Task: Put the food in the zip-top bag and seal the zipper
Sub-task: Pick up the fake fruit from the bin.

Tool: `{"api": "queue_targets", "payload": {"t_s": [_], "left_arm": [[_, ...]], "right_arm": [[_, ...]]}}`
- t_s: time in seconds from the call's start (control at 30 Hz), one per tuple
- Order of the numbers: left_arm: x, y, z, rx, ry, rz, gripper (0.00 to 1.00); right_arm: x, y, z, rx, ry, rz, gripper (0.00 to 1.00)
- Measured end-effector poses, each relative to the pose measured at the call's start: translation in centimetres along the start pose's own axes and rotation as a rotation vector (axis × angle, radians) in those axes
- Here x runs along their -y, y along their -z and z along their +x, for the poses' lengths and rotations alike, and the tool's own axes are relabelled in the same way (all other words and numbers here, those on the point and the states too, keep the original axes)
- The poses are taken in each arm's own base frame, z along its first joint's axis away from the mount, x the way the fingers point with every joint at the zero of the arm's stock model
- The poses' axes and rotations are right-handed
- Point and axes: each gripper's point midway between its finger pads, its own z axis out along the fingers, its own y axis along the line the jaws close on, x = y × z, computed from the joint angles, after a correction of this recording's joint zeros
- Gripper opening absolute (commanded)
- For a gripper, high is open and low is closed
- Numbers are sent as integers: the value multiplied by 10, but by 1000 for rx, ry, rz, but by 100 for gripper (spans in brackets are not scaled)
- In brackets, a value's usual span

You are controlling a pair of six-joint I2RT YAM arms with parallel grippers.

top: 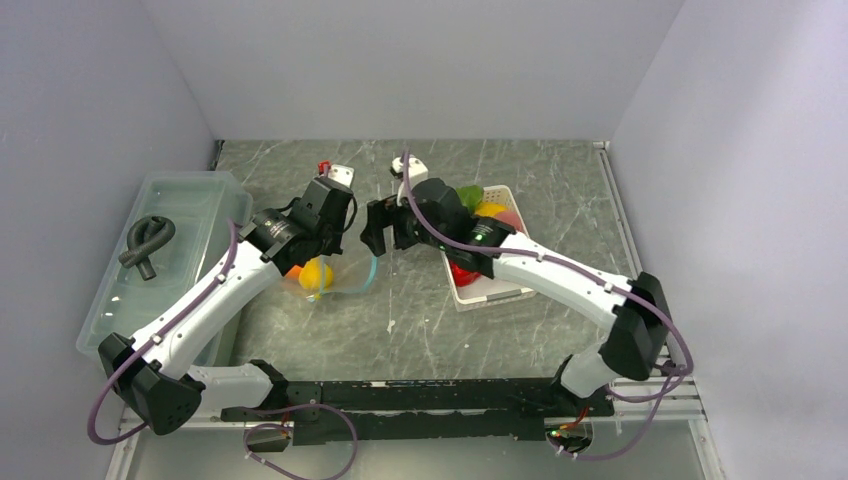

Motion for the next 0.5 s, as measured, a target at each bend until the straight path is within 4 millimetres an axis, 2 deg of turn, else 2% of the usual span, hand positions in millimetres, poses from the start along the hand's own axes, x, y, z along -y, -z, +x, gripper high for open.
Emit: {"api": "queue_targets", "payload": {"t_s": [0.2,0.5], "left_arm": [[0,0,1,-2,-1,0,0],[0,0,1,-2,-1,-1,0]], "right_arm": [[26,29,-1,22,43,125,91],[87,65,5,10,101,360,91]]}}
